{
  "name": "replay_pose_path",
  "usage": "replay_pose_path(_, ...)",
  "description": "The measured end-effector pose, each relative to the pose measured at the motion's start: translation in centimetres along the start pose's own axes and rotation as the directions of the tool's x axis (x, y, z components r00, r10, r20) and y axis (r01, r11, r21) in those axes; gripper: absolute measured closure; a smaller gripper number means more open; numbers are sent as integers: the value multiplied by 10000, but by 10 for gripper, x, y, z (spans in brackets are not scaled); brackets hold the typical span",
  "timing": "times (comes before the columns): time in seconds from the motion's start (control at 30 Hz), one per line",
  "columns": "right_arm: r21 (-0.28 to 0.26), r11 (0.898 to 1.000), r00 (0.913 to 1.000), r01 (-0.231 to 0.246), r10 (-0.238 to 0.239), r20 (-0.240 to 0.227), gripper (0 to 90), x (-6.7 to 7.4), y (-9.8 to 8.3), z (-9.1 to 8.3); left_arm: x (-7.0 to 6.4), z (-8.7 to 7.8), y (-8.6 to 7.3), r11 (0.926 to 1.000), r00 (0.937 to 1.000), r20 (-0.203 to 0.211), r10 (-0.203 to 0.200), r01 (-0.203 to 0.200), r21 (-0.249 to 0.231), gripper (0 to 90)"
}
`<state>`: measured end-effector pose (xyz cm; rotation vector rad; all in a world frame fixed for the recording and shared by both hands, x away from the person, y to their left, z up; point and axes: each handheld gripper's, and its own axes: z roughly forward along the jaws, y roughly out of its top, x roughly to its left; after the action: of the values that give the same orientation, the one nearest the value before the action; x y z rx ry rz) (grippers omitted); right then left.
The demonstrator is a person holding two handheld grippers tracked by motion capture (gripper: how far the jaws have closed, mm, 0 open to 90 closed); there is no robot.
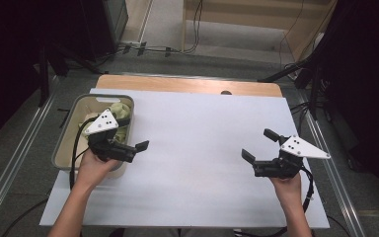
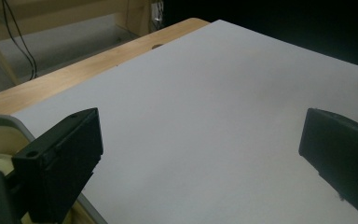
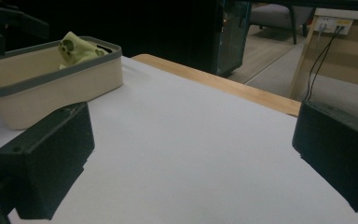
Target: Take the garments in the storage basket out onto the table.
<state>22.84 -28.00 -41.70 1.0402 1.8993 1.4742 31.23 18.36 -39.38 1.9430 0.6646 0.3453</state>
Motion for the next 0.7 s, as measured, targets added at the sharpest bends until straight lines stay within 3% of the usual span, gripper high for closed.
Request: replay_pose_path(0.7, -42, 10000, 10000, -10, 11, 95, 0, -2, 0, -3, 28, -6, 8, 9992, 9949, -963, -288, 314, 255, 3)
